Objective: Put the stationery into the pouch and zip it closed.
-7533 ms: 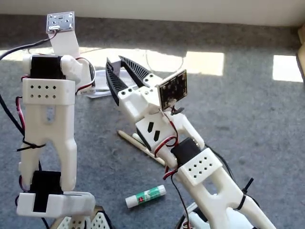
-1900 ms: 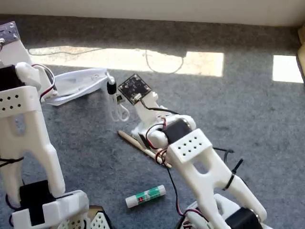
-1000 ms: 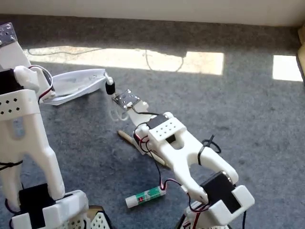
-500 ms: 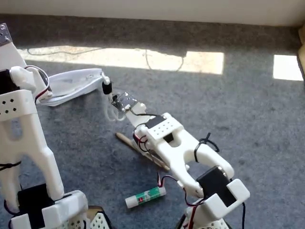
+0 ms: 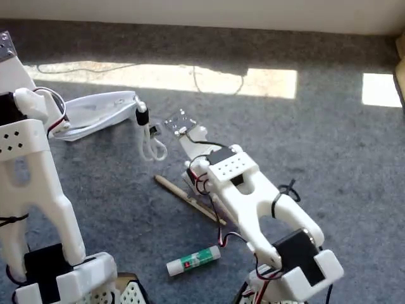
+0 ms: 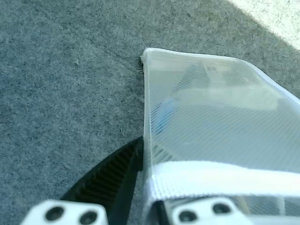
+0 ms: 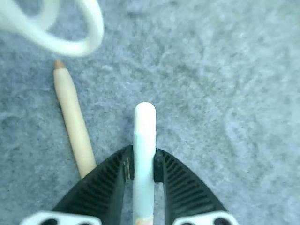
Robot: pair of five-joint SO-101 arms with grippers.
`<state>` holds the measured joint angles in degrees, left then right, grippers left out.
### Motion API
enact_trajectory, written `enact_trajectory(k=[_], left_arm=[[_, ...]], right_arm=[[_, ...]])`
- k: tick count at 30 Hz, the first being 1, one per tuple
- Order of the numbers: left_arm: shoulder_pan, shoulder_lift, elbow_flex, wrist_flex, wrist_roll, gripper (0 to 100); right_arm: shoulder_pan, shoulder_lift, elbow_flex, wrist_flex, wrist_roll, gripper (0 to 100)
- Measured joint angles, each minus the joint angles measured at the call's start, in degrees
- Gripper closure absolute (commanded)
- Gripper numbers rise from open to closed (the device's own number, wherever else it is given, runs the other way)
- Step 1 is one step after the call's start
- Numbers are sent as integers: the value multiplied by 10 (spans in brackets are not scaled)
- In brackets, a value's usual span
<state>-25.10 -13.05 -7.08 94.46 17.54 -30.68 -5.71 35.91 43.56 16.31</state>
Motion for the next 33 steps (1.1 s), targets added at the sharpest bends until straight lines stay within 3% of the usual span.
enact_trajectory(k=[22,27,33], left_arm=[[197,0,-31,0,6,994],[215,0,-31,0,11,994],[220,0,-31,0,11,994]], right_arm=[[126,-216,0,0,0,994],[136,-265,0,0,-4,994],[137,-350,0,0,-60,994]])
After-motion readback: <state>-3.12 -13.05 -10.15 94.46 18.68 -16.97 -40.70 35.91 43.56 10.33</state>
